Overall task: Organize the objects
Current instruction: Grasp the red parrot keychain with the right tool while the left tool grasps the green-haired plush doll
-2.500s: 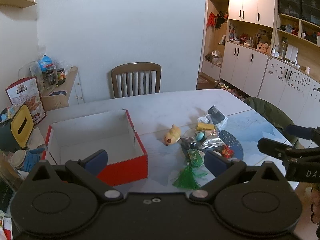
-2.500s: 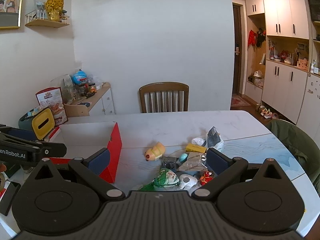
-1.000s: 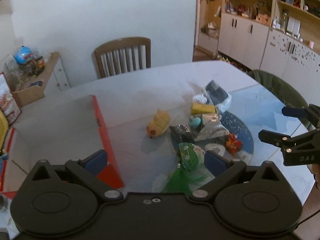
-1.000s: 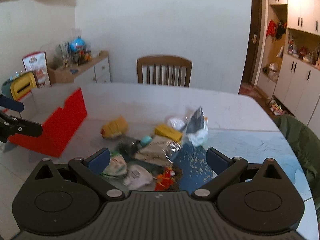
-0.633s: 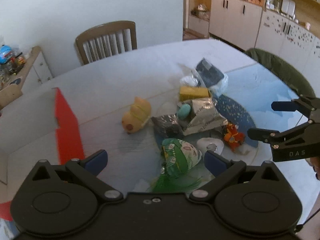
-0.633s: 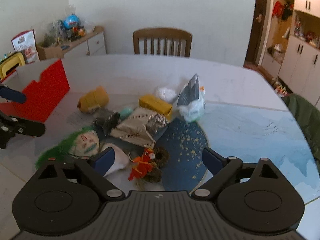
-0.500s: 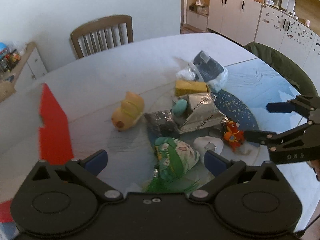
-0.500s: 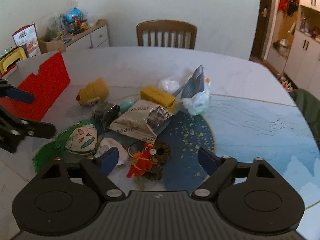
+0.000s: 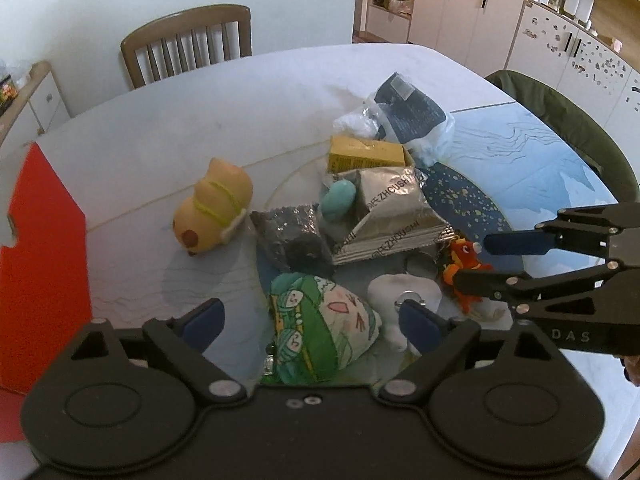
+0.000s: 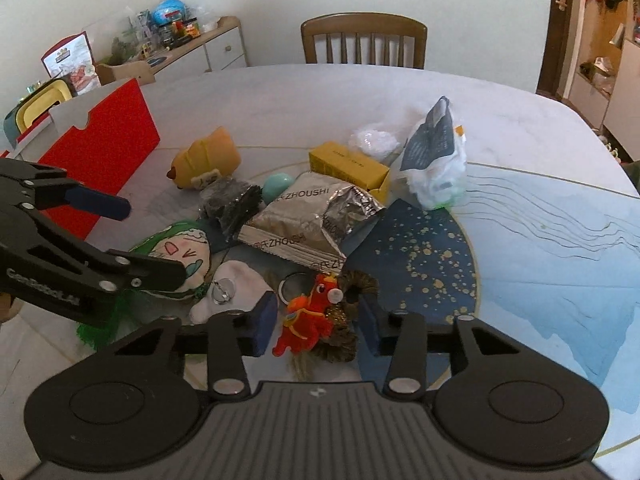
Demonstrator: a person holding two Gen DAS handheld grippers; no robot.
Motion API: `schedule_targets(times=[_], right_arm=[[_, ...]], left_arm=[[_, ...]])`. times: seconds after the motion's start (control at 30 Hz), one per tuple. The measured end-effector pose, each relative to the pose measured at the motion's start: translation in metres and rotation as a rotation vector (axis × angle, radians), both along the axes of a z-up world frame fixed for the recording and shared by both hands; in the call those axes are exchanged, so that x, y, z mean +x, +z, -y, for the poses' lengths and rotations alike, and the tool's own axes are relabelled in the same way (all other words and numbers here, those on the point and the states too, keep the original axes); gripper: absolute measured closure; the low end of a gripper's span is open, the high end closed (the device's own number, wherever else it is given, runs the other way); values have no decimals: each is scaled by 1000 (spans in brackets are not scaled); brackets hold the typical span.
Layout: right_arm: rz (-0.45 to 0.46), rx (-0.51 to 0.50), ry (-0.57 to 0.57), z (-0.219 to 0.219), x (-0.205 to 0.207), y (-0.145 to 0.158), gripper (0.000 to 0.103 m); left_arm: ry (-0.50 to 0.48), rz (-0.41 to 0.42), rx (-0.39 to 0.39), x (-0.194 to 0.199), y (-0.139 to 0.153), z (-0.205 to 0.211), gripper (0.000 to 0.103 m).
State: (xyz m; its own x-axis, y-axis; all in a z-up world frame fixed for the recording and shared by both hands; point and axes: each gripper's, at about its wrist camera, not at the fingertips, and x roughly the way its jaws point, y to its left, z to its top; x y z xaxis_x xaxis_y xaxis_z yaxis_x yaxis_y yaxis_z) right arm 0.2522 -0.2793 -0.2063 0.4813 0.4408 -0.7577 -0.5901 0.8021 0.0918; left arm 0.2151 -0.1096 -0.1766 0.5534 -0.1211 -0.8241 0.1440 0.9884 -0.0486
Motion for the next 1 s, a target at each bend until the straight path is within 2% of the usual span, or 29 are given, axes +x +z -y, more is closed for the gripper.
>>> schedule_targets(times=[0.07,0.4,0.5,0.7,1.0], right_arm=[[1,0,6,-1,0,-1,68],[19,-10,33,-4,1,-1,78],[29,-15,43,-5,0,0,81],[48,-11,56,-3,-4,3,90],[66,16,53,4,-10,12,97]], left_arm=[[-6,-3,-2,1,-3,1,17],[-9,-12,-25,2,-9,-1,45],[-27,-5,-29,2,-9,1,50],[-26,4,-22,-1,-8,2,55],[18,16,-31,-11,6,-8,56]])
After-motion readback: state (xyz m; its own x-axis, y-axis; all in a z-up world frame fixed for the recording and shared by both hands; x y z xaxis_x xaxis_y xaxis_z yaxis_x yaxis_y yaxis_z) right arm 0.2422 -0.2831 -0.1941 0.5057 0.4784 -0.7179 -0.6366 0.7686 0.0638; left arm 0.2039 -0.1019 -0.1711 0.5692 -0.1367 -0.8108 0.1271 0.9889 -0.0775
